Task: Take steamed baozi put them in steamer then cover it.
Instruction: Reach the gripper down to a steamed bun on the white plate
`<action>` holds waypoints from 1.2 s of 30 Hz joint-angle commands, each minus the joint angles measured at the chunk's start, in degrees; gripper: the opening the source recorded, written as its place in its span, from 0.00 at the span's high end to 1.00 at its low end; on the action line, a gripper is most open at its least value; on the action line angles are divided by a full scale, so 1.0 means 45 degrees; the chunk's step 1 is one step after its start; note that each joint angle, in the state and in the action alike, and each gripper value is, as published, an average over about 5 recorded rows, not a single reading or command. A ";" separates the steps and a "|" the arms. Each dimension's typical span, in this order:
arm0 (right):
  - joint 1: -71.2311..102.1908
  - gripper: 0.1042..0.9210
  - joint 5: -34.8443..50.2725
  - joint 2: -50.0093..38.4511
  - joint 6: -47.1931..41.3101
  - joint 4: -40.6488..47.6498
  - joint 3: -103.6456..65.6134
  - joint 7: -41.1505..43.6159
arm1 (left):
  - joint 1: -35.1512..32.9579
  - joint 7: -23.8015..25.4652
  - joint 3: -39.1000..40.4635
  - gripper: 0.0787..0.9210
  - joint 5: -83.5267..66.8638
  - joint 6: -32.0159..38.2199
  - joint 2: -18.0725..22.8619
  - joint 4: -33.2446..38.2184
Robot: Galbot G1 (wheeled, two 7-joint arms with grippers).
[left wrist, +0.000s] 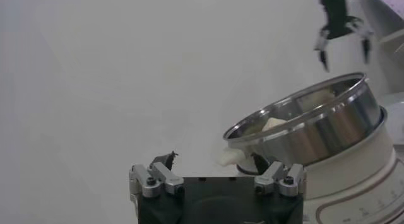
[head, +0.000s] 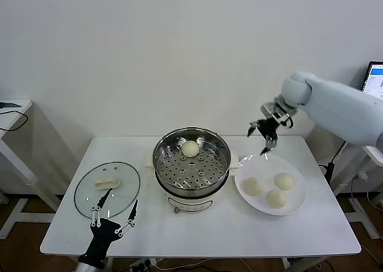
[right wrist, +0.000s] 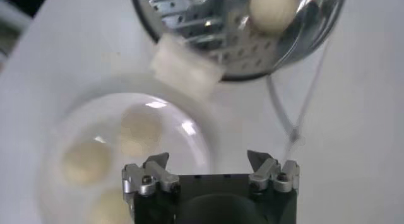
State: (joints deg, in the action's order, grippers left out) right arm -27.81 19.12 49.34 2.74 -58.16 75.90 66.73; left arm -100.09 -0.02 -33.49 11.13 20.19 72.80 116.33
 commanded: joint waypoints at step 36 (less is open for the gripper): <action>0.3068 0.27 -0.0223 0.0452 -0.1584 0.0655 -0.0440 -0.1621 | -0.0209 -0.0171 -0.0075 0.12 0.0014 0.0111 0.0144 -0.0176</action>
State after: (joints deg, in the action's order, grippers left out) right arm -14.43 18.94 51.36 -4.28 -55.09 74.31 60.00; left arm -101.05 -0.78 -33.85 11.24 20.66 73.43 115.60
